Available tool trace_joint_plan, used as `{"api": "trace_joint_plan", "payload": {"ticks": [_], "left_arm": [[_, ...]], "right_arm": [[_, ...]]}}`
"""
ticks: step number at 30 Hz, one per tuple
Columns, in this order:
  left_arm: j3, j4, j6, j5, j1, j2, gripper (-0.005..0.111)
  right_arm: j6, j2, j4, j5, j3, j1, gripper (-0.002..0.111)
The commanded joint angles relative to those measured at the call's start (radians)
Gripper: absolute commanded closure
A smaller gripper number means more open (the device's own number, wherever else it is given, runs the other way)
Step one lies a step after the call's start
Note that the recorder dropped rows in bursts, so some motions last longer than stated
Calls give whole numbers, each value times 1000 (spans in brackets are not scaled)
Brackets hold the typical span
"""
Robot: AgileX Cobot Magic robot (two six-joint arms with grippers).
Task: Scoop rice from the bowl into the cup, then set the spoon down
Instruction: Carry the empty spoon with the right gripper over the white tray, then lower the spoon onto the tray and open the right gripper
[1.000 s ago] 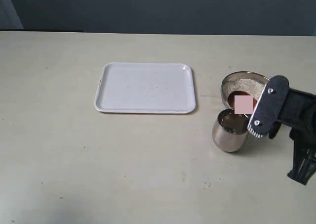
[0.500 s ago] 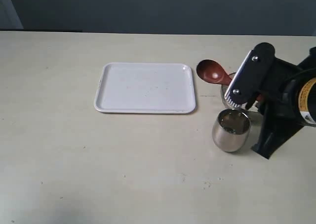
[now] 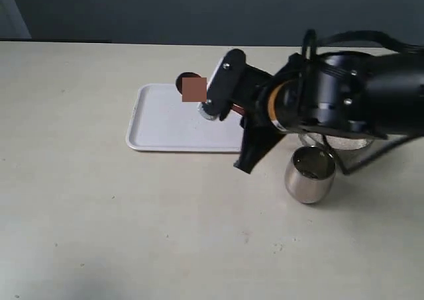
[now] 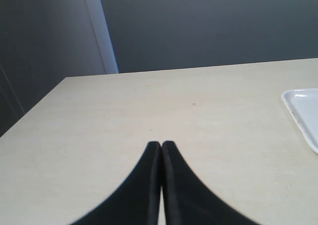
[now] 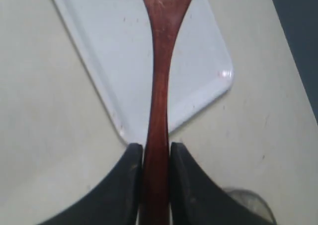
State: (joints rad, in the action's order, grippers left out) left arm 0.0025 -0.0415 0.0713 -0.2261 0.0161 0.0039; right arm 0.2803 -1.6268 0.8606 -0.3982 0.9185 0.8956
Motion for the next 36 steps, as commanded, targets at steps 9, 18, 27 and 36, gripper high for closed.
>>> {"api": "trace_joint_plan", "payload": {"ticks": [9,18,27,36], "left_arm": [[-3,-1,-5,11,5,-4,106],[-3,-1,-5,11,5,-4,106],[-3,-1,-5,11,5,-4,106],[-3,-1,-5,11,5,-4,106]], "right_arm": [[8,-295,-156,111,298,-116,109],[8,-381,-217,113,305,-116,109],[8,-391,-243,140,305,-116,74],[8,-341,-265,36,305,-114,74]]}}
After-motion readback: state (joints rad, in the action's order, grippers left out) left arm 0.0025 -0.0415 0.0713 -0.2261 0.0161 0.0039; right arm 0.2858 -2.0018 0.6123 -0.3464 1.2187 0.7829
